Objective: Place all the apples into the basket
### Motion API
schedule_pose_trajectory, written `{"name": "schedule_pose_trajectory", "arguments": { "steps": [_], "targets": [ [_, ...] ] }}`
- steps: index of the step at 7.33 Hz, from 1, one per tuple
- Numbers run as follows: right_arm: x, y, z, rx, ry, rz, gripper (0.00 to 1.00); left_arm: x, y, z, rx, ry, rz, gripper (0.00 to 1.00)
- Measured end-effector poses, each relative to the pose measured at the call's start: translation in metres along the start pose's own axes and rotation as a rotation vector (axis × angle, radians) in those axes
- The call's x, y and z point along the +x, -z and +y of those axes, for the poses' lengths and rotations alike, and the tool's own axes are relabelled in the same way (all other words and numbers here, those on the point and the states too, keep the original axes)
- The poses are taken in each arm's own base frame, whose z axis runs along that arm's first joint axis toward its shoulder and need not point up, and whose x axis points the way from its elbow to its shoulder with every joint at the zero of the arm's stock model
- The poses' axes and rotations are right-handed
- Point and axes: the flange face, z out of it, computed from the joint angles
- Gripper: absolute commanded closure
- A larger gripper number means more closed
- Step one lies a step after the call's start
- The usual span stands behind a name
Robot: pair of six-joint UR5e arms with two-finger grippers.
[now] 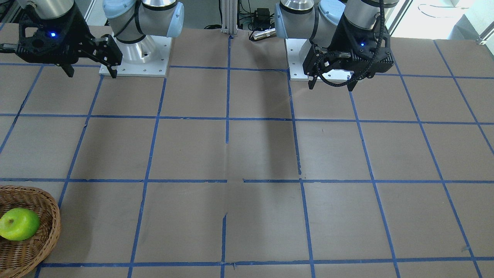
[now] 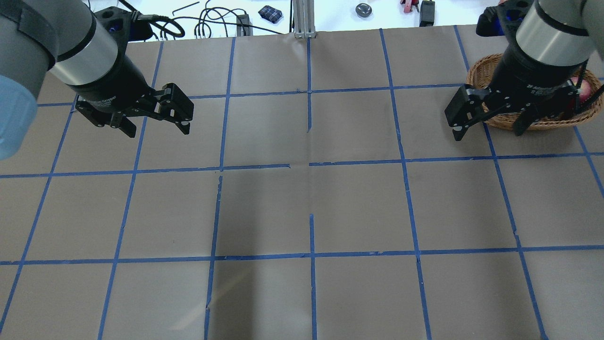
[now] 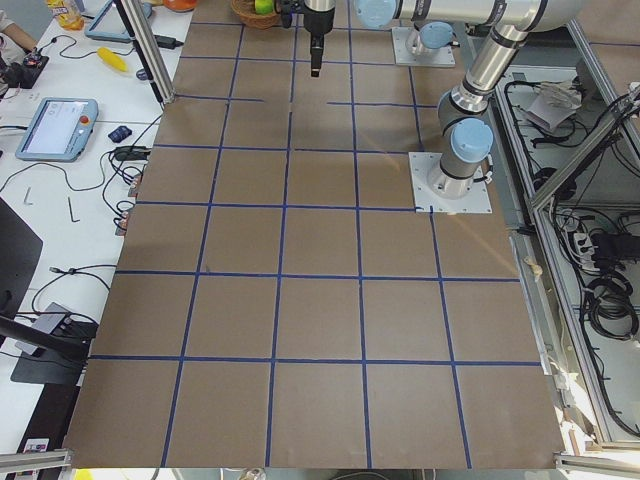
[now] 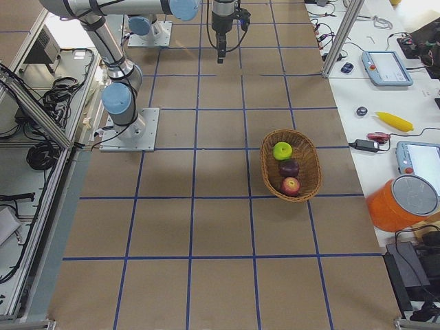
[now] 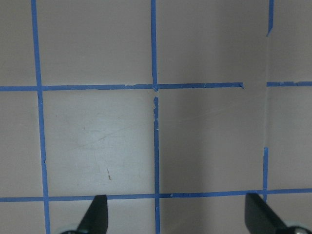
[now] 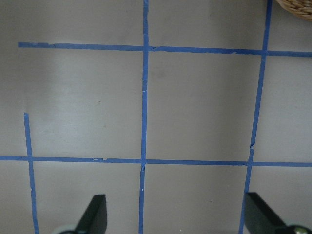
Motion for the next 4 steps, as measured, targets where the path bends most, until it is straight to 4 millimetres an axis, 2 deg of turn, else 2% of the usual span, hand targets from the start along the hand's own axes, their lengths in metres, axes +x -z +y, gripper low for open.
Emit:
{"name": "schedule_pose_trajectory", "arguments": {
  "steps": [2,4],
  "targets": [
    [-0.0193,-0.0042,0.0054,-0.014,0.04,0.012,0.0,-0.0003,-0.001,0.0003,-0.002,0.0,-0.001,0.0],
    [-0.0217,-0.0063,0.0075,-0.025,0.048,0.022,0.0,-0.0005,-0.0015,0.0009,-0.003,0.0,-0.001,0.0]
  ]
}}
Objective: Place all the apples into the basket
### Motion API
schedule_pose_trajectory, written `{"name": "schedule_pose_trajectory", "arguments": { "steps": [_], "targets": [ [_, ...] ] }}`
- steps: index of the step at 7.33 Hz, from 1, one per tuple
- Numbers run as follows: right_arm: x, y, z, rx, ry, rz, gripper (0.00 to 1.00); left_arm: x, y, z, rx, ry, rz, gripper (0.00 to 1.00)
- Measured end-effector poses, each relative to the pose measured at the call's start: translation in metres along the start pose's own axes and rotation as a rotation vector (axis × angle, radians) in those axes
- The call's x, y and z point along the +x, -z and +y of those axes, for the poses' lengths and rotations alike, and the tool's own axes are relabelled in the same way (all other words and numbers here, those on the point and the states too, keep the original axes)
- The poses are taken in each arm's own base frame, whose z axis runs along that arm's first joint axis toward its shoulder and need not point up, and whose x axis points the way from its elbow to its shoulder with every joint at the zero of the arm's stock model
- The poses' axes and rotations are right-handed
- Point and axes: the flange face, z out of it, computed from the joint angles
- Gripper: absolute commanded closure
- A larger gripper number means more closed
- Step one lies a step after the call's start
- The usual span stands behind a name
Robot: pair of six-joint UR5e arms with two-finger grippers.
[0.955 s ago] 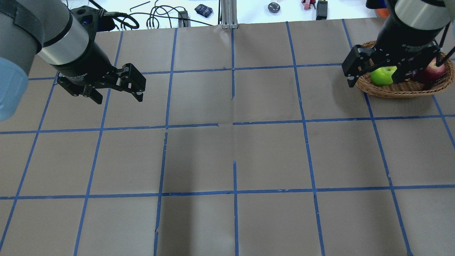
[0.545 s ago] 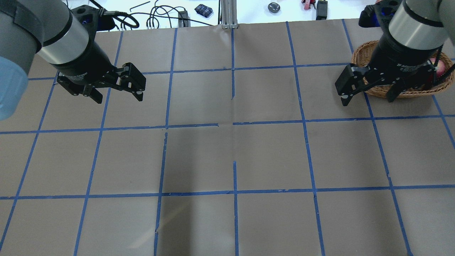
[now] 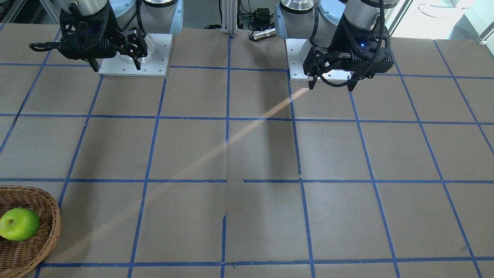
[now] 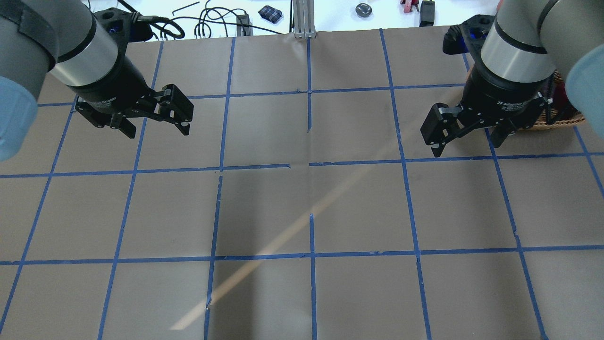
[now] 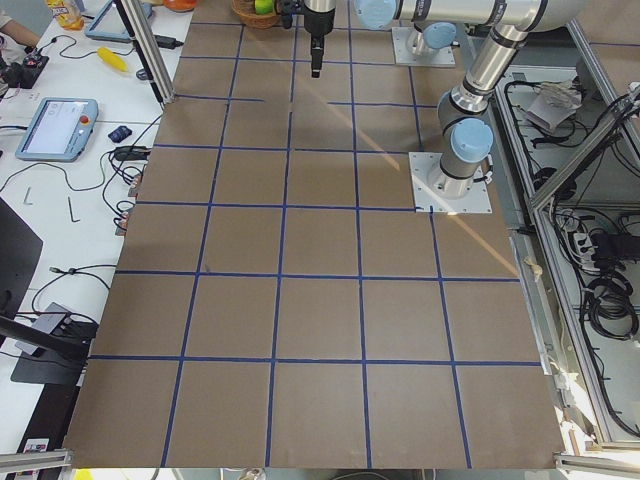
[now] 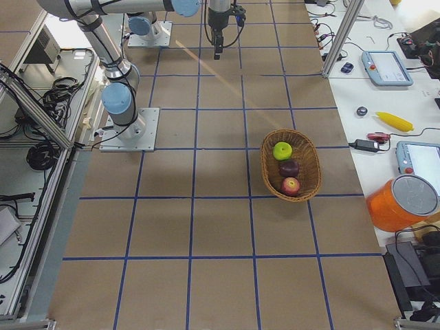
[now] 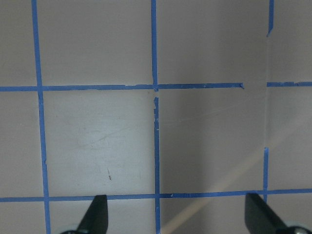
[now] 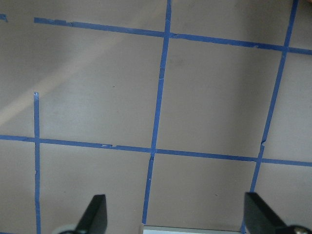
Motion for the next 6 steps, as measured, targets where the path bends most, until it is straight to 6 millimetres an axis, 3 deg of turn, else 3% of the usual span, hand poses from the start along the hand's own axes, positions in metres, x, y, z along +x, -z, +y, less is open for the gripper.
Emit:
{"name": "schedule_pose_trajectory", "arguments": {
  "steps": [6],
  "targets": [
    [0.0017,-0.0086,-0.0017,-0.014,-0.003,-0.002,0.0,0.0,-0.0006,0.0006,-0.001,-0.001,0.0,0.0]
  ]
}}
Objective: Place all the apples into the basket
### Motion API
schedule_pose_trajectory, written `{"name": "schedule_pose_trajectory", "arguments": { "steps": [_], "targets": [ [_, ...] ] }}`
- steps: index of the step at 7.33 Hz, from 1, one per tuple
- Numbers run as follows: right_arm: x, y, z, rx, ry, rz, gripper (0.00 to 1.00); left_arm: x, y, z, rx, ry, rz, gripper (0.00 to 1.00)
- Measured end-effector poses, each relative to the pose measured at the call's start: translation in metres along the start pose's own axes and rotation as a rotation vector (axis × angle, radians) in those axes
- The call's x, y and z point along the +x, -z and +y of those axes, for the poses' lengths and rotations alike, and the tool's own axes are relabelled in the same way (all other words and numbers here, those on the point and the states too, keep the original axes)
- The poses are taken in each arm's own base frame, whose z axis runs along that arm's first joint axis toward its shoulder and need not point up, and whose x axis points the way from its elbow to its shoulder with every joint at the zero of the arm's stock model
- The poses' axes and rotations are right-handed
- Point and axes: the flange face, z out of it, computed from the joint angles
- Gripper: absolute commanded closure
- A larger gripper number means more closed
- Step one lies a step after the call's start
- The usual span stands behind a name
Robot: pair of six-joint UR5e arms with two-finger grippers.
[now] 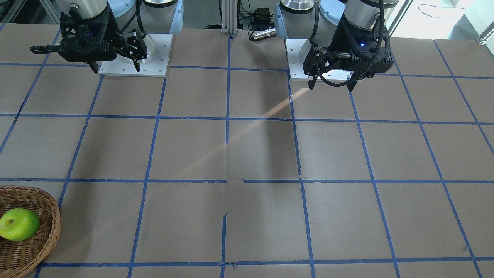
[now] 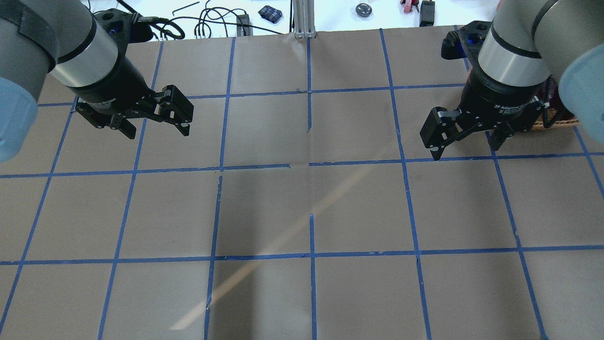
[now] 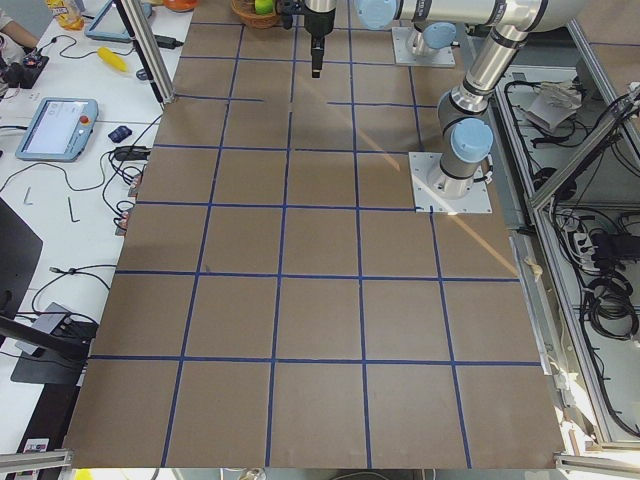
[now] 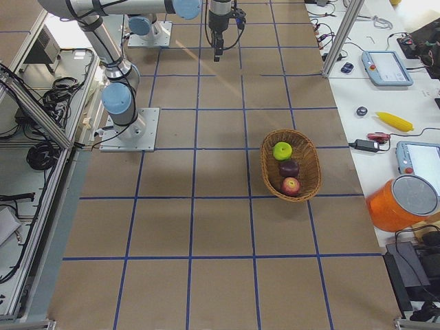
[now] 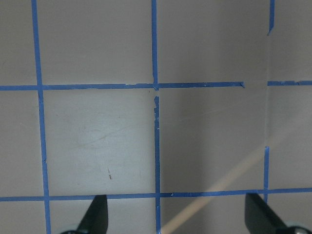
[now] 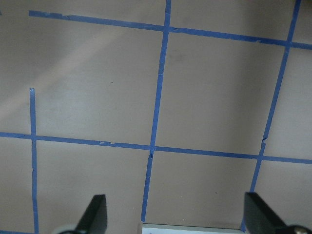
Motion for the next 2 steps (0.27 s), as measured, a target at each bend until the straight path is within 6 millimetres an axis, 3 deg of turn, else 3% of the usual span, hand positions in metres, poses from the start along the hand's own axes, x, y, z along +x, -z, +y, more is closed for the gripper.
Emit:
{"name": "schedule_pose_trajectory", "arguments": {
  "steps": [2],
  "targets": [
    [-0.0004,0.0005,0.0013,0.003,-0.002,-0.003,0.0,0.0,0.0004,0.0002,0.001,0.0,0.0,0.0]
  ]
}}
